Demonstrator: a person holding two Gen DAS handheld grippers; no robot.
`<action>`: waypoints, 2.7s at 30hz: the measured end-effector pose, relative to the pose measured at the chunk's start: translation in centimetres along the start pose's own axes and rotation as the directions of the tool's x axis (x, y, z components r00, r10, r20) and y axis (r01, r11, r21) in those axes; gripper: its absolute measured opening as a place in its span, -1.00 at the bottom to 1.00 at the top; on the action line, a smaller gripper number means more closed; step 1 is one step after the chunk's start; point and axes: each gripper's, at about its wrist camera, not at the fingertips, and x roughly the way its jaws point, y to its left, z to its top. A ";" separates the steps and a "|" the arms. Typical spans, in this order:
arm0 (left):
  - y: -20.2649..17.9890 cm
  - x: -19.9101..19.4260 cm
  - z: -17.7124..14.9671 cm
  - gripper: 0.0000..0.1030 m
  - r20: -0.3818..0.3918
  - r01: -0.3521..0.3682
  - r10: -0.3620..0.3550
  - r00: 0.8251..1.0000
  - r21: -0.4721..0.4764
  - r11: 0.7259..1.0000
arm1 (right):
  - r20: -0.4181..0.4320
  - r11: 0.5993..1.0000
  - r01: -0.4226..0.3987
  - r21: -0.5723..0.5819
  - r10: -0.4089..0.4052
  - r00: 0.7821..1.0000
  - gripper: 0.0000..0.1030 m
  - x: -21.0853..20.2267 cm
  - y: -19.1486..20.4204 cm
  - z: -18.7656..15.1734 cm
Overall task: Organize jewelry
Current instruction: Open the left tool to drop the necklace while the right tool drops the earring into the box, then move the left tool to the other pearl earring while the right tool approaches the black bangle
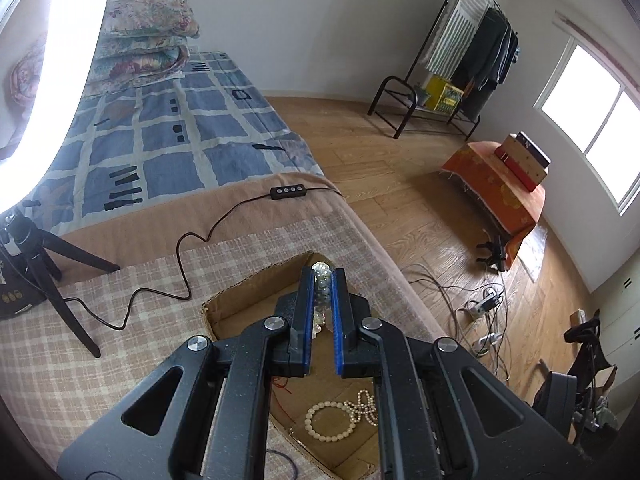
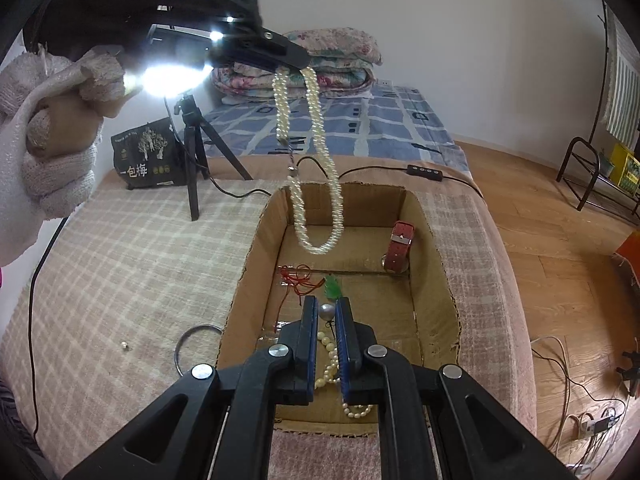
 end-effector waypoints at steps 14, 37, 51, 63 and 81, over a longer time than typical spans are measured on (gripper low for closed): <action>-0.7 -0.6 -0.8 -0.05 -0.002 -0.037 0.037 0.999 0.056 0.998 | 0.052 0.998 0.066 -0.025 -0.064 0.997 0.83 -0.6 1.3 0.3; 3.9 -17.4 -7.6 0.25 0.142 -0.162 0.154 0.978 0.046 0.986 | 0.097 0.997 0.014 -0.070 -0.007 0.995 0.85 -7.6 8.1 -1.1; 10.3 -19.0 -18.5 0.26 0.015 -0.221 0.220 0.975 0.054 0.974 | 0.001 0.975 -0.116 -0.187 0.118 0.993 0.19 -5.6 12.9 -3.4; 11.9 -13.2 -24.3 0.26 -0.150 -0.119 0.141 0.979 0.147 0.982 | -0.166 0.928 -0.217 -0.302 0.173 0.971 -0.21 -0.7 15.0 -5.6; 10.9 -5.7 -27.5 -0.47 -0.307 -0.060 0.143 0.941 0.263 0.963 | -0.258 0.909 -0.233 -0.345 0.147 0.955 -0.43 4.0 15.6 -6.0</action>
